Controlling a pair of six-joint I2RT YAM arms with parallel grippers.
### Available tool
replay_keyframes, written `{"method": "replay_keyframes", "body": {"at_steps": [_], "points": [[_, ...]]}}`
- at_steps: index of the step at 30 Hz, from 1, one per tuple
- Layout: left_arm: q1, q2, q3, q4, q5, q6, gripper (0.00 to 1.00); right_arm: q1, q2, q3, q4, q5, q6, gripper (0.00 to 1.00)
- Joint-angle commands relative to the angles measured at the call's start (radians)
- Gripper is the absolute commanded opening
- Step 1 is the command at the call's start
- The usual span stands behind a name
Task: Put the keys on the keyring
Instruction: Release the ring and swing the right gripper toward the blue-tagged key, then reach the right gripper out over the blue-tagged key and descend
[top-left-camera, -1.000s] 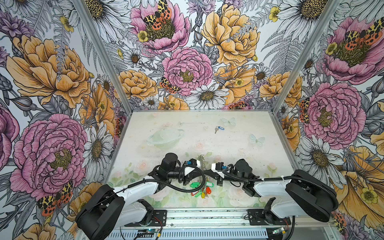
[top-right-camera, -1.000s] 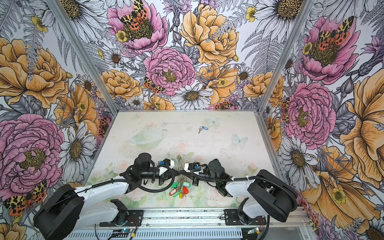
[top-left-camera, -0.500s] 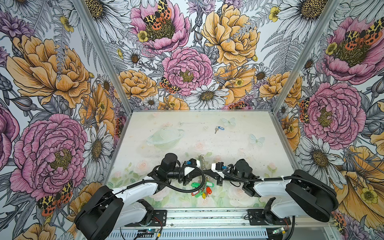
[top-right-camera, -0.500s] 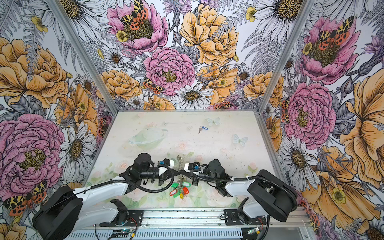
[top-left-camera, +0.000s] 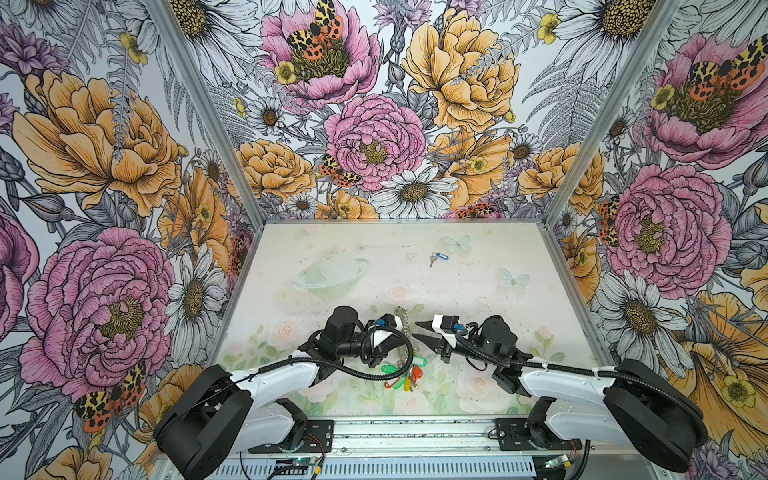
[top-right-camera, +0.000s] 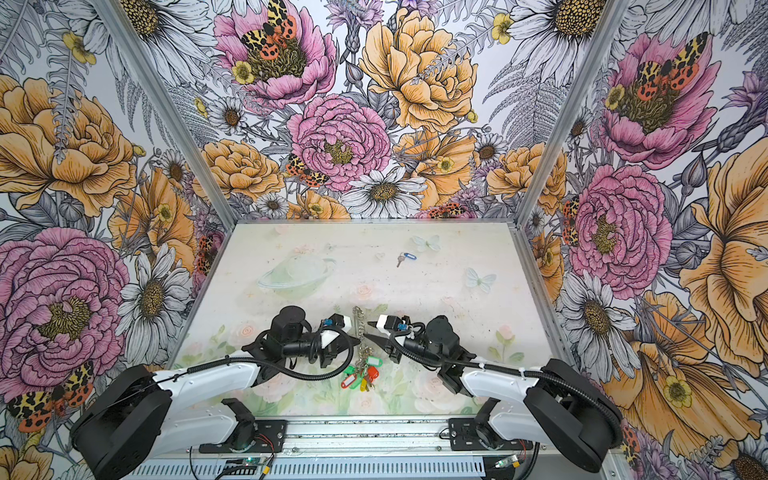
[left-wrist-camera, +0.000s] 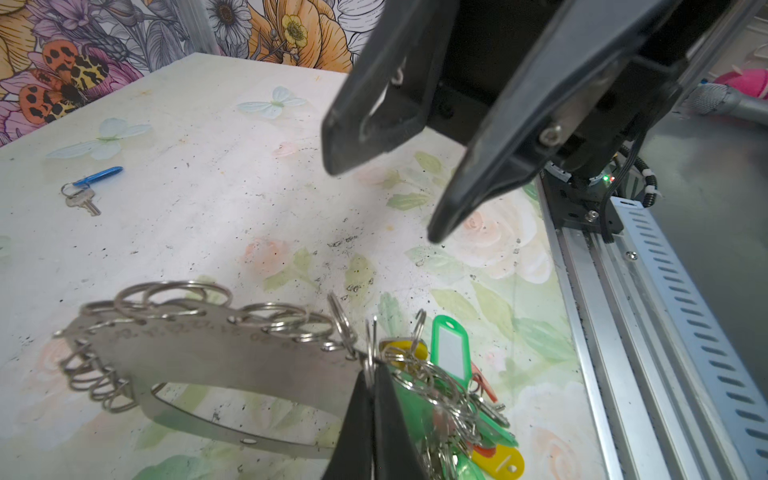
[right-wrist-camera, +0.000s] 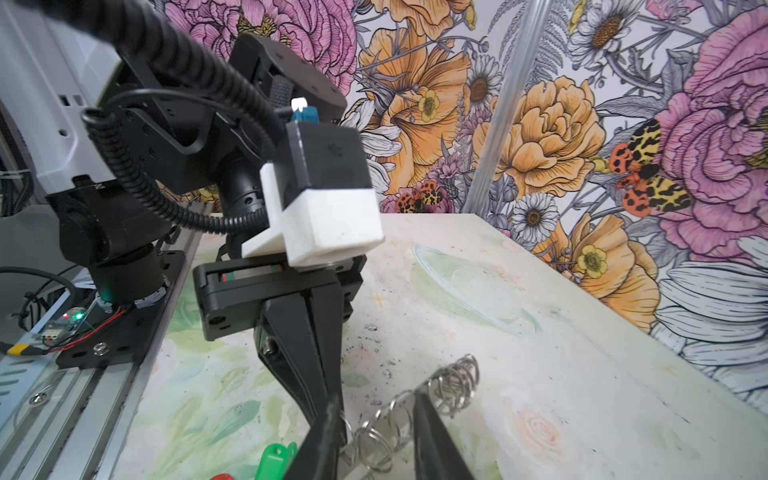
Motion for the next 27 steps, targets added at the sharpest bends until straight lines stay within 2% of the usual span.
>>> {"method": "replay_keyframes", "body": {"at_steps": [1,5,7,10,16,22,27], "points": [[-0.002,0.005,0.037,0.019,-0.044,-0.022,0.0,-0.019,-0.097,0.04,-0.172,0.221,0.041,0.38],[-0.003,0.007,0.04,0.019,-0.085,-0.037,0.0,-0.104,-0.131,0.163,-0.428,0.506,0.163,0.5],[-0.004,0.005,0.042,0.02,-0.112,-0.044,0.0,-0.175,-0.1,0.232,-0.526,0.563,0.219,0.52],[-0.004,0.004,0.044,0.02,-0.16,-0.063,0.0,-0.292,0.004,0.369,-0.694,0.59,0.302,0.51],[0.001,-0.001,0.047,0.018,-0.236,-0.102,0.0,-0.435,0.344,0.695,-0.967,0.536,0.367,0.48],[0.007,0.014,0.059,0.004,-0.269,-0.12,0.0,-0.46,0.61,0.936,-1.039,0.459,0.373,0.47],[0.006,0.0,0.048,0.022,-0.258,-0.115,0.0,-0.481,0.787,1.138,-1.105,0.349,0.322,0.47]]}}
